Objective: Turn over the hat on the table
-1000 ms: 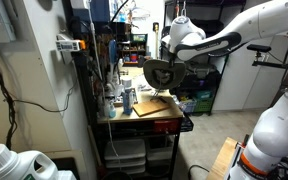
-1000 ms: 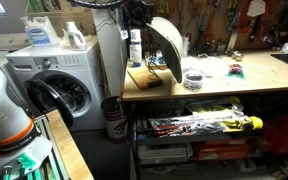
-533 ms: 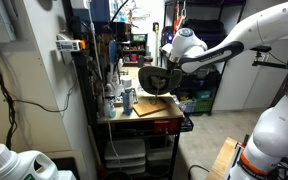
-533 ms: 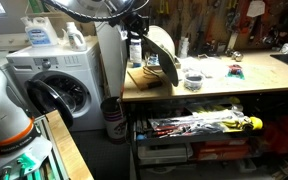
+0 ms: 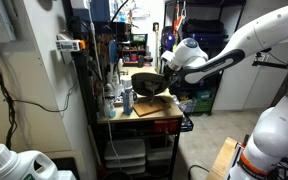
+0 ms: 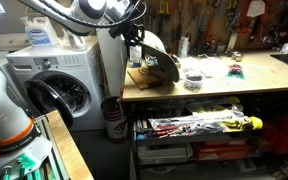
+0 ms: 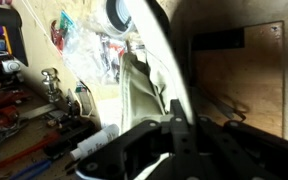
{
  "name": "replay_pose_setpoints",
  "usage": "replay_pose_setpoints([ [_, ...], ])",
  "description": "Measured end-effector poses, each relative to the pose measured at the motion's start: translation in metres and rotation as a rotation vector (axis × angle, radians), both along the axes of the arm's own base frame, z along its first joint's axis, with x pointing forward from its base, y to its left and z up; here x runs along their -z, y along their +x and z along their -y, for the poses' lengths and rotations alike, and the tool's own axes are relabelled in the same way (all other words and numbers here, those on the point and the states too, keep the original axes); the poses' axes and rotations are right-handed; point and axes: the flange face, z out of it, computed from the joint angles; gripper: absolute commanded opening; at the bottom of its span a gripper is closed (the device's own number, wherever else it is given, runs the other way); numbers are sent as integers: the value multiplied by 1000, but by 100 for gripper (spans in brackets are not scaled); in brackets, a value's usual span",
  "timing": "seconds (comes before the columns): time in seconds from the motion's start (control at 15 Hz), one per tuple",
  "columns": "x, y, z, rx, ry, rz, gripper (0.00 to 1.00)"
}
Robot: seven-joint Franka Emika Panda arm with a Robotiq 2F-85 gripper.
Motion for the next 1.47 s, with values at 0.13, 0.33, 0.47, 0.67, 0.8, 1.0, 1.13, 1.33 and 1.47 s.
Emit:
replay_pose_setpoints([
  [0.13,9,-3,-2,-35,-5,-17,1],
  [0.33,17,-6,-3,-67,-11,-44,1],
  [0.47,18,-7,-3,-89,-7,-56,1],
  [0.67,22,-8,-5,-121,23,-77,37],
  [0.8,23,-8,-6,-140,32,-86,51],
  [1.0,24,-8,-5,-149,46,-93,75],
  [1.13,24,-8,-4,-148,71,-104,88],
  [1.33,24,-8,-4,-155,113,-115,100],
  [1.47,23,-9,-3,-155,138,-128,100],
])
